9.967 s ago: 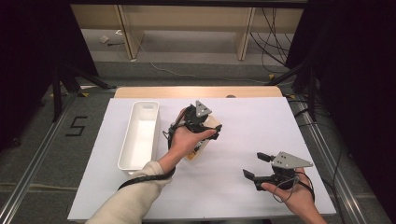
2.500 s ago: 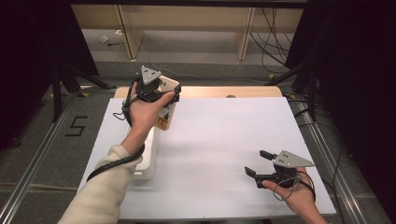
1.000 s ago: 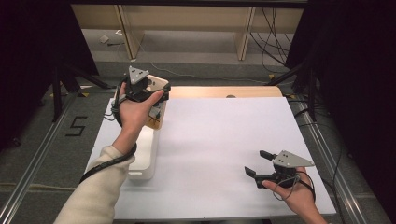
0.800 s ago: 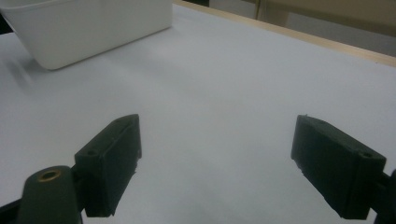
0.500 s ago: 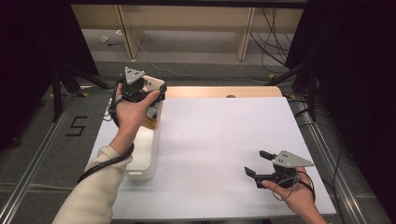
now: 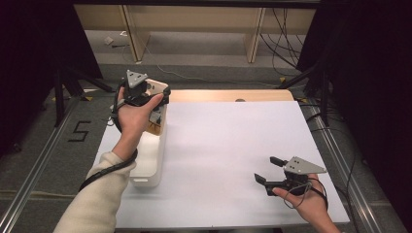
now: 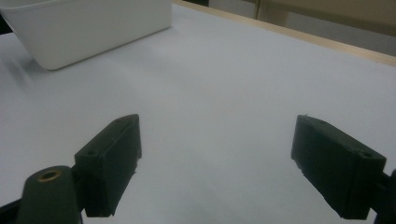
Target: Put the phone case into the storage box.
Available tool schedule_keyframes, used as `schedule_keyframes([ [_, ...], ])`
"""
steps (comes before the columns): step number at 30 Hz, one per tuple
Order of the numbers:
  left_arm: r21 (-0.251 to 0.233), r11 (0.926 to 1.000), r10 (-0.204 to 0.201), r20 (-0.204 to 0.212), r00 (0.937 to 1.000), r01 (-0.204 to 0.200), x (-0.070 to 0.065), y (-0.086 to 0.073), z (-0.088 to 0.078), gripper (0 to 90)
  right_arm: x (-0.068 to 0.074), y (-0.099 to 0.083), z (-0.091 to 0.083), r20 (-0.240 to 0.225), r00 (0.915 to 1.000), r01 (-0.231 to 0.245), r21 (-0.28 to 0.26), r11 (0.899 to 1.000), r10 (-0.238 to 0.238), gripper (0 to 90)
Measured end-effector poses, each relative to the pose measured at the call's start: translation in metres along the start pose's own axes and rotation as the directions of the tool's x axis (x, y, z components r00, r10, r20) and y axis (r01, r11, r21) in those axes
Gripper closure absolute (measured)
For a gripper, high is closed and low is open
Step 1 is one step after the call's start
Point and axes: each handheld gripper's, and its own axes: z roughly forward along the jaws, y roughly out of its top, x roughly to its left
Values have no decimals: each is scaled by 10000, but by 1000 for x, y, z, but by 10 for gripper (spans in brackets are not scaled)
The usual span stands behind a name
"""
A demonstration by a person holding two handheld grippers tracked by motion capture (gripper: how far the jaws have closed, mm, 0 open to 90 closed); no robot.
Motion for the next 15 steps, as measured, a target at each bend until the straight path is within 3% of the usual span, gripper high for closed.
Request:
schedule_keyframes([
  [15,80,9999,-83,-103,9999,84,5,-1,2,112,-1,-1,1,-47,10000,-1,22,10000,1,172],
])
